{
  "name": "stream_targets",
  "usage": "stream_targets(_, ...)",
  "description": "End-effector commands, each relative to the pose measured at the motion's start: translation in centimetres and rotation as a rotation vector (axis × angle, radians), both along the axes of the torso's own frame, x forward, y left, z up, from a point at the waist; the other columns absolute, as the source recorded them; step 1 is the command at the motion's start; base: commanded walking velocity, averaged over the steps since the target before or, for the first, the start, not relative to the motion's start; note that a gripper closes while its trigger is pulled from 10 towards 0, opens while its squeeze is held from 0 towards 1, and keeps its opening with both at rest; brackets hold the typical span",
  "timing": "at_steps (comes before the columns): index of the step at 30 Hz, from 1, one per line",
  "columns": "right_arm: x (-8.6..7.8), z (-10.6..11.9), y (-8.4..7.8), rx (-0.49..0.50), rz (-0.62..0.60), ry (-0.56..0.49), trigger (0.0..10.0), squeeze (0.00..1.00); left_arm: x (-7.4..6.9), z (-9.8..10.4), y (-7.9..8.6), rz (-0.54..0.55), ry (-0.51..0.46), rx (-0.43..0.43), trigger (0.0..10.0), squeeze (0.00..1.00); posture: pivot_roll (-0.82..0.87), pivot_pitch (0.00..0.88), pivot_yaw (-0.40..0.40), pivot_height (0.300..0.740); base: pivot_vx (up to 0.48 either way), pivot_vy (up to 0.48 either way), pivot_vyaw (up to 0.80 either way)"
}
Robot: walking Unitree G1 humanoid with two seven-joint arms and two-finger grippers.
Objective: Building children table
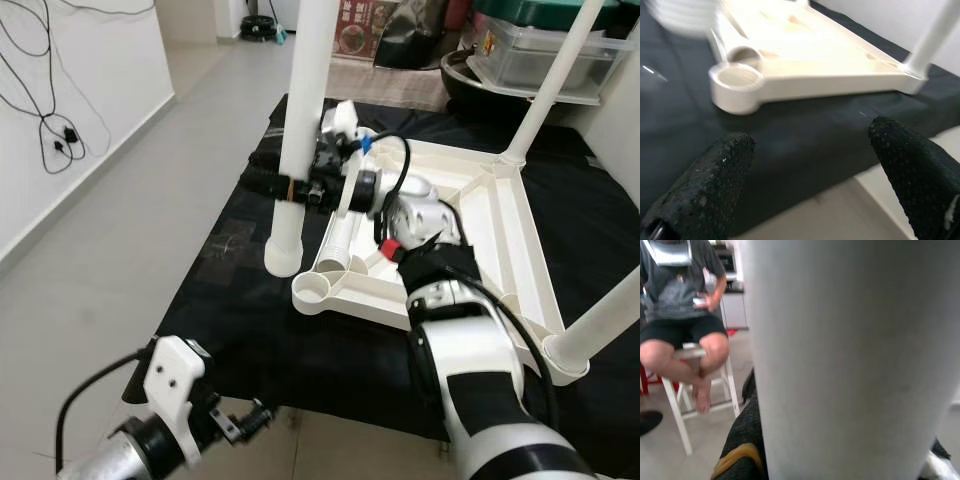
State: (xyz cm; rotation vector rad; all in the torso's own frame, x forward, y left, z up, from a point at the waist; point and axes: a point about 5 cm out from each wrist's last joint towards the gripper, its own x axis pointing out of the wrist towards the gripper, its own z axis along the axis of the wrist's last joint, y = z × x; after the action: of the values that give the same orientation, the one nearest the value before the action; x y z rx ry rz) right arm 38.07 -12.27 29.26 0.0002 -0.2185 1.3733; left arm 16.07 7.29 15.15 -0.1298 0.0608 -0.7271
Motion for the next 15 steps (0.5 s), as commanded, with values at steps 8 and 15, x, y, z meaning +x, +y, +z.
stream_targets(8, 0.1, -0.9, -0.8, -0.099, 0.02, -0.005, 10.0, 0.0, -1.4, 0.4, 0.0, -0.003, 0.033, -0.007, 10.0, 0.0, 0.16, 0.199, -0.064, 0.74, 0.0, 0.0, 0.0)
stream_targets(15, 0.0, -1.6, -2.6, -0.16, 0.009, -0.004, 10.0, 0.0, -2.4, 1.0, 0.1, -0.006, 0.04, -0.002, 10.0, 0.0, 0.17, 0.238, -0.052, 0.74, 0.0, 0.0, 0.0)
